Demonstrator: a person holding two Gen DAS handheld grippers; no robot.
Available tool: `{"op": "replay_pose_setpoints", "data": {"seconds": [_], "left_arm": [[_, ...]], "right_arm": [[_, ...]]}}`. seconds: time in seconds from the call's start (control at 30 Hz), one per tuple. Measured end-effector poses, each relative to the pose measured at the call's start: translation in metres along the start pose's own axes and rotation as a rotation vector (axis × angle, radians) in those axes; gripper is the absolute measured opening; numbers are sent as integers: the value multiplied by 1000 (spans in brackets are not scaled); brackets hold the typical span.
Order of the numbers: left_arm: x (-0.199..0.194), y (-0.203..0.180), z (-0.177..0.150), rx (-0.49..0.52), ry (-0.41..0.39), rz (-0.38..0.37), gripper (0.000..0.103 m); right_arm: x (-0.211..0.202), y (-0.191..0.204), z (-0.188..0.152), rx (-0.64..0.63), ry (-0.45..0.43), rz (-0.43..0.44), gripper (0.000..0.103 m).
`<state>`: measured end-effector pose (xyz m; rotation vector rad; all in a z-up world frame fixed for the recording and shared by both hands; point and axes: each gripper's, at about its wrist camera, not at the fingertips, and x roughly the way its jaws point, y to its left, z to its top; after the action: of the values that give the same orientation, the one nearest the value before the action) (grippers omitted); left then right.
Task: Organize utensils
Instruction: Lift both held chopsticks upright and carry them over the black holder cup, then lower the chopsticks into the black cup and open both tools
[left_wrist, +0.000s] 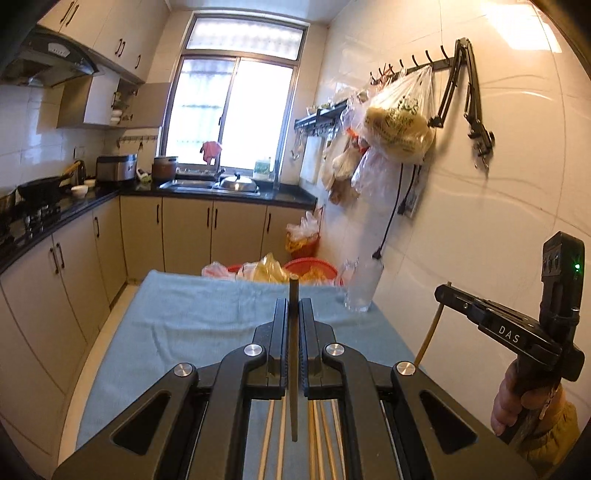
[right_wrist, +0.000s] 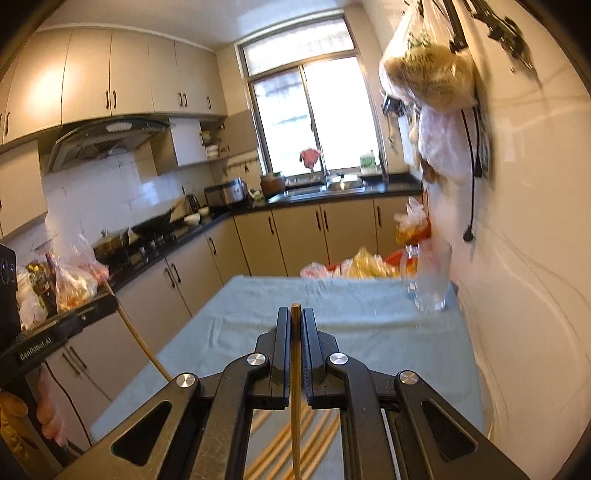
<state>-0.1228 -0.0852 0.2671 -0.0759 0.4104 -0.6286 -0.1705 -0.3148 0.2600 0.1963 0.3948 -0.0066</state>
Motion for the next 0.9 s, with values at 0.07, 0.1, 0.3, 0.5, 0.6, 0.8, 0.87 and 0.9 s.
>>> {"op": "replay_pose_setpoints", "data": {"seconds": [0.07,0.1,0.3,0.5,0.6,0.8,0.87,0.9], "left_arm": [[12,0,16,-9,-9,-9,5],[19,1,26,-13,-15,-13,5],[66,1,70,-53,-49,-25,5],[138,6,72,-71,22,-23,5],[177,13,55,-84,124,-7,5],[212,24,28,-99,227,16,5],[210,27,27,-97,218,30,5],[207,29,28,-102,208,35,7]], "right_arm": [[9,0,18,13,-41,-1,6],[12,-1,25,23,-58,0,6],[51,-6,73,80,-153,3,6],[104,-16,89,132,-166,6,6],[137,-23,76,139,-93,-15,6],[190,-48,45,196,60,-31,6],[200,-58,39,224,88,-31,7],[203,-62,37,243,96,-31,7]]}}
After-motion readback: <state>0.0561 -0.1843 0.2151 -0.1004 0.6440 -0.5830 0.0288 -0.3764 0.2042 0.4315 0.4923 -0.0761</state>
